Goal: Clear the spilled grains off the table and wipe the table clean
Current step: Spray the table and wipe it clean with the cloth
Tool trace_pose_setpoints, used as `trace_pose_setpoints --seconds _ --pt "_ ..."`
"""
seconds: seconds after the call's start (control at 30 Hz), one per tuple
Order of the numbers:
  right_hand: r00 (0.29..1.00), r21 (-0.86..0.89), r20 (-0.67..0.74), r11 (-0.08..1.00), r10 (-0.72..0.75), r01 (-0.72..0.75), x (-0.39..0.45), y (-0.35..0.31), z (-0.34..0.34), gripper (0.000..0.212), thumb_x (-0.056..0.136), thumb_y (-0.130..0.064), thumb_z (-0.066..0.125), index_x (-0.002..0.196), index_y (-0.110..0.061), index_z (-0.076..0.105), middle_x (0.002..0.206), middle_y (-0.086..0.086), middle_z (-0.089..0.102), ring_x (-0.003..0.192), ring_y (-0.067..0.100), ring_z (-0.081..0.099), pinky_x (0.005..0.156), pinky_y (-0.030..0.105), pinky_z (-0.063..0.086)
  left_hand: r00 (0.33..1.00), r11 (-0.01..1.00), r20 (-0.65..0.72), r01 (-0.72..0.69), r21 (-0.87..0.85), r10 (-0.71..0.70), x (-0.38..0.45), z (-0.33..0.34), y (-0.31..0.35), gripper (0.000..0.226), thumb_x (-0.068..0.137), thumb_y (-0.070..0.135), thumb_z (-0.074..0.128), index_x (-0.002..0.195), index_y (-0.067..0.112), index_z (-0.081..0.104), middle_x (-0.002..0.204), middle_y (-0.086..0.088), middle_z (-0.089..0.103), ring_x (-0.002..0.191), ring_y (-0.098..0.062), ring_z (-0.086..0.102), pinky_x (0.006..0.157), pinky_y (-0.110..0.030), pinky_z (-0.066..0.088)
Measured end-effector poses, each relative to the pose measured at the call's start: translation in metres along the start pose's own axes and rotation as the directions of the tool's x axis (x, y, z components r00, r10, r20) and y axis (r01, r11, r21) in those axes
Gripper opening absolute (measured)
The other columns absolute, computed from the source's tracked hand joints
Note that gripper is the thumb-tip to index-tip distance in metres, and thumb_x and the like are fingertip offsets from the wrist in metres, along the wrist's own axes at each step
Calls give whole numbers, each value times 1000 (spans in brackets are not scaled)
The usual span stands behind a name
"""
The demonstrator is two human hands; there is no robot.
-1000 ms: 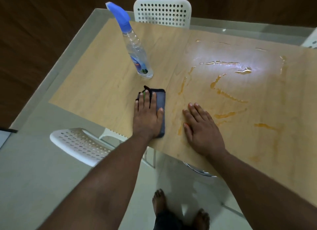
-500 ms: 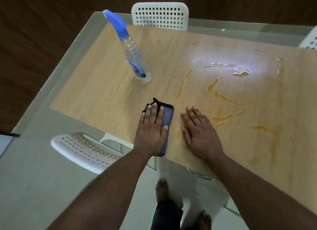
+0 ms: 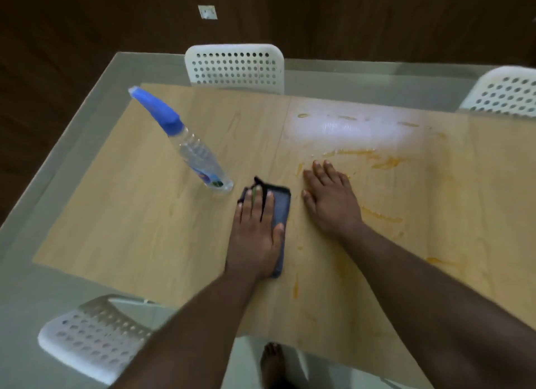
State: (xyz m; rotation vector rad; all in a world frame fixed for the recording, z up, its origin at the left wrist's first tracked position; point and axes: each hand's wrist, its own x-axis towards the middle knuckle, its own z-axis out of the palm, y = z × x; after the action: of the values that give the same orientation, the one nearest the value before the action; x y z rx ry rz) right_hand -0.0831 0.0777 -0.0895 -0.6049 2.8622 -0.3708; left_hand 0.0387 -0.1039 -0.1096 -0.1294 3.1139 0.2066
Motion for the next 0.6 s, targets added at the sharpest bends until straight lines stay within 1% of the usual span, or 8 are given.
trace_pose_setpoints --seconds 0.1,0.17,0.27,0.33,0.43,0.5,0.57,0.6 --pt "1000 -3 14 1000 13 -13 30 13 -17 63 112 -50 23 169 -25 15 177 1 5 163 22 -3 131 45 5 999 1000 43 -3 -12 3 -22 -2 5 72 109 47 21 169 15 -2 176 -10 -9 163 -25 -11 131 -49 11" --pt "999 -8 1 999 43 -43 49 26 -22 62 112 -50 22 169 -26 15 177 0 5 163 22 -2 131 45 7 998 1000 66 -20 -3 20 -5 -3 0 73 108 48 20 168 16 -6 176 -9 -13 162 -25 -14 131 -49 10" --pt "998 9 -43 999 42 -42 59 33 -20 62 112 -51 19 168 -28 18 177 -2 8 163 21 1 131 46 8 993 996 82 -85 5 85 42 -3 -5 73 109 49 20 168 16 -6 176 -9 -13 162 -25 -14 131 -49 9" --pt "996 22 -68 999 49 -47 65 33 -14 63 111 -53 18 168 -28 20 177 -2 11 163 20 3 131 47 9 993 995 53 -102 9 101 88 3 -7 73 109 50 21 169 16 -3 176 -9 -9 163 -26 -9 131 -48 8" --pt "995 29 -84 998 49 -47 68 38 -9 63 111 -54 17 168 -28 17 177 -3 8 163 18 -2 131 46 9 996 996 31 -90 6 89 167 2 -4 73 108 50 19 169 14 3 176 -12 -2 163 -28 -3 132 -47 6" --pt "994 25 -100 999 38 -36 70 42 -5 63 111 -54 17 169 -29 14 177 -2 3 163 16 -7 132 45 8 997 998 38 -65 25 64 210 -1 -1 73 107 51 14 169 14 4 176 -14 0 163 -29 -1 132 -48 5" --pt "995 22 -96 999 35 -33 69 43 -2 62 112 -55 17 169 -29 10 177 -2 -1 162 14 -11 132 44 7 997 999 68 -34 32 32 236 -5 4 73 107 52 10 169 13 2 176 -14 0 163 -29 -1 132 -47 4" --pt "995 23 -97 999 39 -36 70 44 -2 63 112 -55 17 169 -30 8 177 -3 -3 162 13 -13 132 44 6 998 999 62 -32 32 30 242 -7 6 73 107 51 10 169 13 2 176 -14 0 163 -29 -1 132 -47 4"
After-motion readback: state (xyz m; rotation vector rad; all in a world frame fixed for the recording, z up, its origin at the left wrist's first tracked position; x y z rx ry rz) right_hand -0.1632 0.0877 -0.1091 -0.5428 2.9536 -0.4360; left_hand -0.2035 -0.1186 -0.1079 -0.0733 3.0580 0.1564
